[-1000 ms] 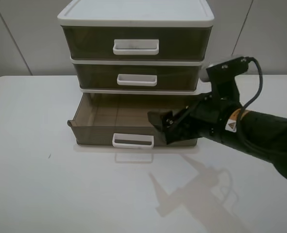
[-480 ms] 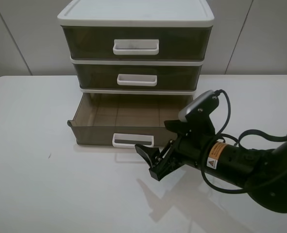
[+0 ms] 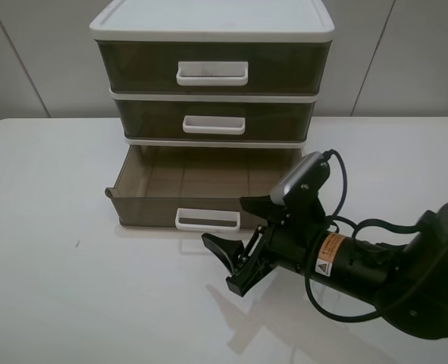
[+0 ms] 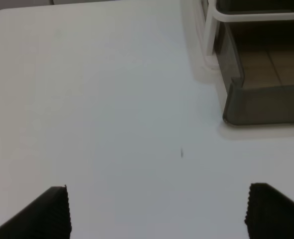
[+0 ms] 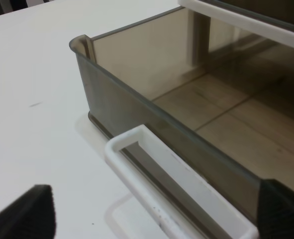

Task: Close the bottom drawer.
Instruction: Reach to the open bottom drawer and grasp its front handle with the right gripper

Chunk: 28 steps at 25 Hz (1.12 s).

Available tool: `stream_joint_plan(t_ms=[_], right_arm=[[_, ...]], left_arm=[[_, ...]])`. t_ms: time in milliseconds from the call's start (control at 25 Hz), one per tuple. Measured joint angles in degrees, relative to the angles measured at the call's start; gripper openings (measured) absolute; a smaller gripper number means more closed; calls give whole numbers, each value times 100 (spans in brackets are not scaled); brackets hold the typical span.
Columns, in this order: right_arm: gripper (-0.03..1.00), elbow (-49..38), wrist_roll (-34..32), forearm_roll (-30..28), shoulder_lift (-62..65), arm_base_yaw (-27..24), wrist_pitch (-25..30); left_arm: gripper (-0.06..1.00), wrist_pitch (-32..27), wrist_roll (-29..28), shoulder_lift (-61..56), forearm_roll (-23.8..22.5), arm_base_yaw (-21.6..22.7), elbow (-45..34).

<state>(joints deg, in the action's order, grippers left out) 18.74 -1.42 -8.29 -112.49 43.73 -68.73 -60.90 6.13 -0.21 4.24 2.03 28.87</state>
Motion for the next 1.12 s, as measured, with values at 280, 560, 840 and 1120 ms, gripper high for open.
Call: stream_joint_plan(t_ms=[280,560,840,1120], right_arm=[[7,6,0,-82,0,0,0],[3,260,-67,-77,-167,0,11],[2,506,-338,-207,-358,0,155],[2,818,-471,-235,-550,0,382]], left_arm=[[72,0,0,0,0,0,0],[72,0,0,0,0,0,0],[72,0,0,0,0,0,0],[72,0,0,0,0,0,0]])
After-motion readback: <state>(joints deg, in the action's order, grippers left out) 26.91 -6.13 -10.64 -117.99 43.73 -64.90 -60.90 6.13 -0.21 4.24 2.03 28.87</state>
